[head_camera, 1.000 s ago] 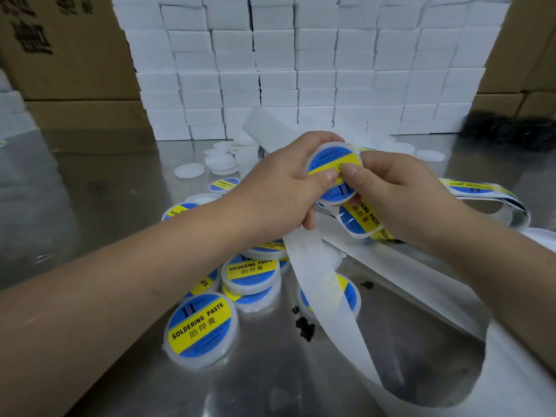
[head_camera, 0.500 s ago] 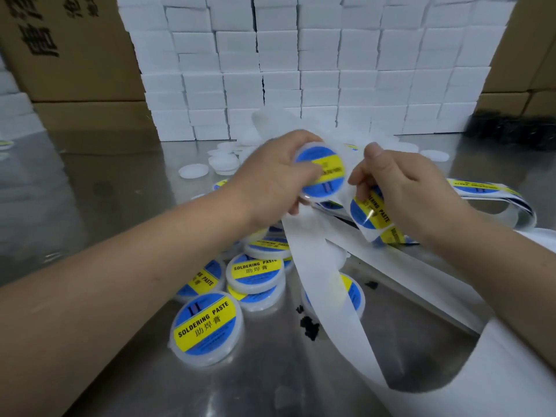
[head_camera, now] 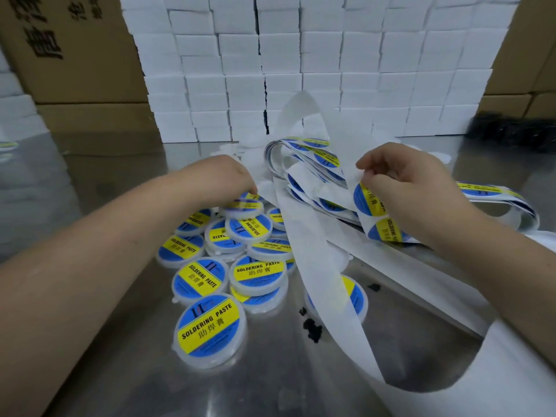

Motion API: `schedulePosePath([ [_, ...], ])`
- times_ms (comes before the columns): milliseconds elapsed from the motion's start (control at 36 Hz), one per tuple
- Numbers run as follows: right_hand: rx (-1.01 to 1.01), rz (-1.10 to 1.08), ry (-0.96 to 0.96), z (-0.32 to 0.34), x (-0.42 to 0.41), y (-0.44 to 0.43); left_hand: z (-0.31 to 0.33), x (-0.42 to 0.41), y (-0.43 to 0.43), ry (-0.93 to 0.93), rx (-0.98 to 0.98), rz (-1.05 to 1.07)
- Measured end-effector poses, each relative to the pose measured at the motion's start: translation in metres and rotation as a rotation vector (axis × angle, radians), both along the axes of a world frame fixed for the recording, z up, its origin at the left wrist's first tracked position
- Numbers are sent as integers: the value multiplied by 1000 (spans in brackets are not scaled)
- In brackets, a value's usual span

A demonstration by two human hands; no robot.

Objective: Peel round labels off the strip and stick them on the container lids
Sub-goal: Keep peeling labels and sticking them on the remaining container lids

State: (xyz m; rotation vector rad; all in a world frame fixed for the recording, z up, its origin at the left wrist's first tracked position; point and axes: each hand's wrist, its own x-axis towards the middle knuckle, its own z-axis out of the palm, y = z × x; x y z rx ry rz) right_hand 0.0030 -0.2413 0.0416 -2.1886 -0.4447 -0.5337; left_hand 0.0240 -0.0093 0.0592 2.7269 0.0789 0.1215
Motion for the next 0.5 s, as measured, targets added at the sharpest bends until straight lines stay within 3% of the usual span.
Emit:
schedulePosePath([
  [250,-102,65,-37,-2,-1,1,-3,26,18,-285,-179,113],
  [500,-64,-67,-199,-3,1,0,-8,86,16,-68,159,51],
])
